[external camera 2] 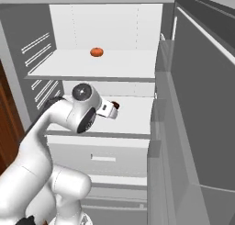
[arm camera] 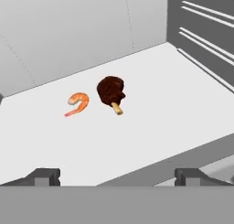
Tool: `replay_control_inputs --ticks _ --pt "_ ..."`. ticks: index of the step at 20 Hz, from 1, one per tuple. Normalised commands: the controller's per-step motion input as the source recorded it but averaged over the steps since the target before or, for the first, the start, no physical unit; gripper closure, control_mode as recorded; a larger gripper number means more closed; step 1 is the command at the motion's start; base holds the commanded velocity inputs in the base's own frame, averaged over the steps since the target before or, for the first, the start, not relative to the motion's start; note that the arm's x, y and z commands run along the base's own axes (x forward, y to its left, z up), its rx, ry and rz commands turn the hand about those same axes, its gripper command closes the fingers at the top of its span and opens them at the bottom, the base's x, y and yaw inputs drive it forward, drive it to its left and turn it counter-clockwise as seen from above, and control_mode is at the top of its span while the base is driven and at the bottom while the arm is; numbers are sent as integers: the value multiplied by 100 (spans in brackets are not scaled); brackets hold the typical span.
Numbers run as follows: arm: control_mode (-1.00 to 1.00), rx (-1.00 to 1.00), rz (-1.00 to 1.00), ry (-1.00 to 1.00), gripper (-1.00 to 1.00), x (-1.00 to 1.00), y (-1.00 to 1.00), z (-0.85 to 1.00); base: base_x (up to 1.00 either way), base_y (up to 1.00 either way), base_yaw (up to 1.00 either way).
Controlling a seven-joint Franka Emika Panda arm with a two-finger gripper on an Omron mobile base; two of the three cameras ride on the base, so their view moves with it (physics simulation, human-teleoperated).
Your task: Transport the steak and onion to the fridge. Place the steak on the rack containing meat and place the onion on the rack containing the vegetable, ensuring meats and vegetables are on different racks.
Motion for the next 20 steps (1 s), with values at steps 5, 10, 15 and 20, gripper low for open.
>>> replay_control_inputs --ticks 5,10,15,20 --pt "-100 0 0 3 -100 -96 0 76 0 0 0" --pt "-100 0 0 0 -100 -95 0 84 0 0 0" --pt "-100 0 0 0 -100 -73 20 59 0 0 0" --pt "-100 -4 0 -1 -100 -48 30 34 0 0 0"
